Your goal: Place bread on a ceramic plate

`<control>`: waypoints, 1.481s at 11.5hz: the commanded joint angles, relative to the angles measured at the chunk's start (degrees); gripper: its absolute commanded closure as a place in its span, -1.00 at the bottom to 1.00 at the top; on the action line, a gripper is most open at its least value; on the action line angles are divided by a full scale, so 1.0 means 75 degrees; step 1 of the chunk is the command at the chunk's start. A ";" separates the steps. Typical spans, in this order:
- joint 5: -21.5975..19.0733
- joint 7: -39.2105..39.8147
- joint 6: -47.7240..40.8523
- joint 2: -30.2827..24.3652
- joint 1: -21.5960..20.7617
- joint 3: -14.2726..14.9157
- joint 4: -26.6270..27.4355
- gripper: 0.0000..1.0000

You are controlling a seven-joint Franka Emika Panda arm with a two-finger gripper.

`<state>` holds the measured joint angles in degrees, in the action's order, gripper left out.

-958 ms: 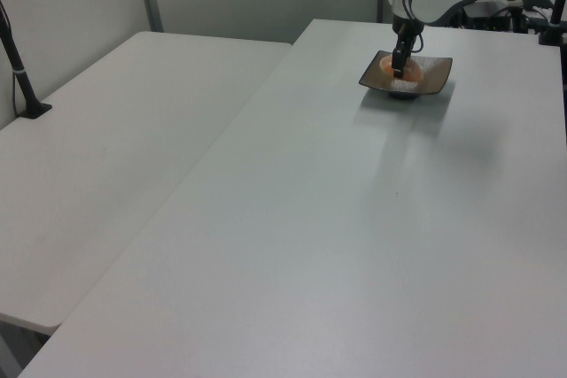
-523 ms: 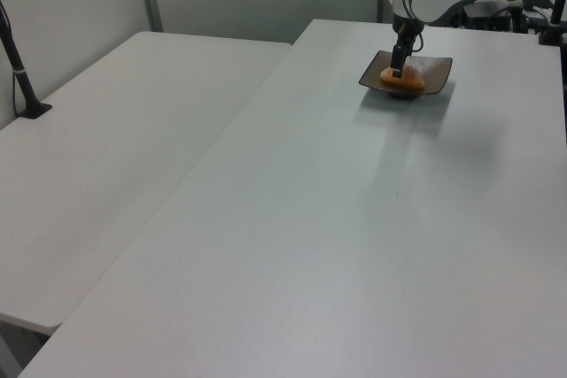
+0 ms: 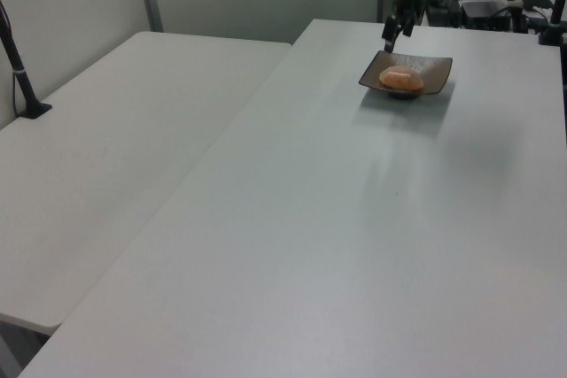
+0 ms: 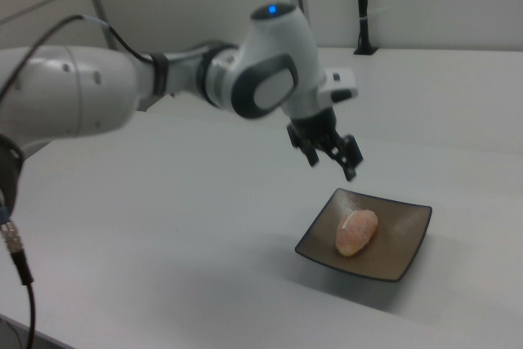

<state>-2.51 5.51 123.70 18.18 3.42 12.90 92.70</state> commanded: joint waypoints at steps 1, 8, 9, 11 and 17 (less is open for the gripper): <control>-0.0602 -0.0148 -0.1828 -0.1166 -0.0104 -0.0067 -0.0230 -1.00; 0.0145 -0.0463 -0.3790 -0.2189 -0.0186 -0.1577 -0.0149 -1.00; 0.0402 -0.0662 -0.3802 -0.2201 -0.0186 -0.1788 -0.0102 -1.00; 0.0744 -0.0816 -0.3802 -0.2306 -0.0256 -0.2012 0.0074 -1.00; 0.0628 -0.0816 -0.3732 -0.2424 -0.0479 -0.2013 0.0086 -1.00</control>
<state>2.11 0.56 96.09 1.77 0.38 -2.34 91.32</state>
